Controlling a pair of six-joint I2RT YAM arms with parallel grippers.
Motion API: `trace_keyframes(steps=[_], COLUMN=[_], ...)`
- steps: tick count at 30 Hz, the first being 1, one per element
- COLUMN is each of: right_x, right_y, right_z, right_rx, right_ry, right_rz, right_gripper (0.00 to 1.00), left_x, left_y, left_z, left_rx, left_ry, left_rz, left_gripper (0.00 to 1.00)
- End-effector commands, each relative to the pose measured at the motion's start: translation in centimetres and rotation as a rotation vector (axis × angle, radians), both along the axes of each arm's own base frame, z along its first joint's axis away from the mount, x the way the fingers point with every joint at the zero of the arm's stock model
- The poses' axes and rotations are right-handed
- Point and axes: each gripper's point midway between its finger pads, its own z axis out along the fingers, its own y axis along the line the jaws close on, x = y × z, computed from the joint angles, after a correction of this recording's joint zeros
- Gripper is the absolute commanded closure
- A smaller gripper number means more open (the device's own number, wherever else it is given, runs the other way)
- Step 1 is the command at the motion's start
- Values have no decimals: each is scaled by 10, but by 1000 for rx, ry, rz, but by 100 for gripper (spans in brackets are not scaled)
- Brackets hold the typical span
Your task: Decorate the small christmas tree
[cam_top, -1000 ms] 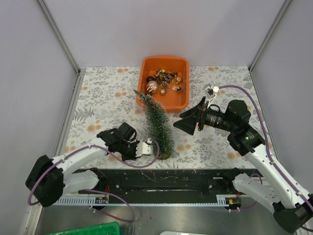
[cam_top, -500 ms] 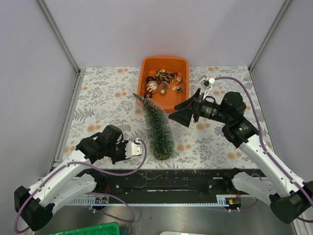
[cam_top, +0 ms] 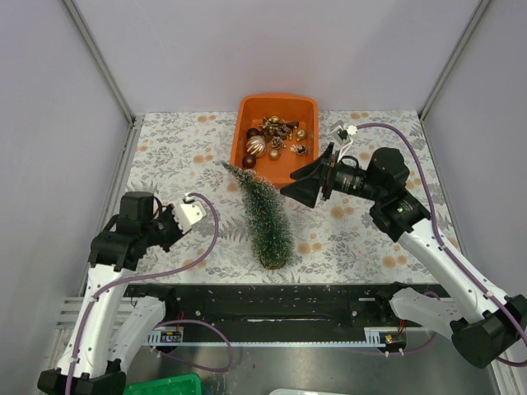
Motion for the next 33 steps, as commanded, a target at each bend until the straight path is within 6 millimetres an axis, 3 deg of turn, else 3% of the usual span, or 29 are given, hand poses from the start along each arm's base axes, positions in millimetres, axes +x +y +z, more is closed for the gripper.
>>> trace_keyframes(steps=[1, 4, 11, 16, 20, 24, 29, 33], right_x=[-2, -4, -8, -8, -4, 0, 19, 44], right_y=[2, 2, -2, -6, -10, -16, -29, -42], right_z=[22, 21, 22, 25, 28, 33, 31, 28], right_rx=[35, 33, 21, 22, 21, 24, 23, 60], right_ry=[-91, -87, -102, -124, -134, -147, -142, -121], right_rz=[18, 21, 11, -10, -43, -63, -132, -208], right_gripper=[1, 1, 1, 0, 0, 0, 1, 1], left_x=[8, 14, 66, 94, 107, 128, 159, 171], left_y=[-10, -15, -15, -12, -19, -23, -30, -42], left_z=[28, 37, 76, 71, 58, 60, 78, 78], left_rx=[-71, -112, -247, -312, -343, -356, -394, -409], left_ry=[-43, -82, -190, -140, -98, -150, -227, -237], left_rz=[-24, -18, 184, 329, 335, 309, 292, 270], left_gripper=[100, 100, 100, 100, 100, 100, 100, 100])
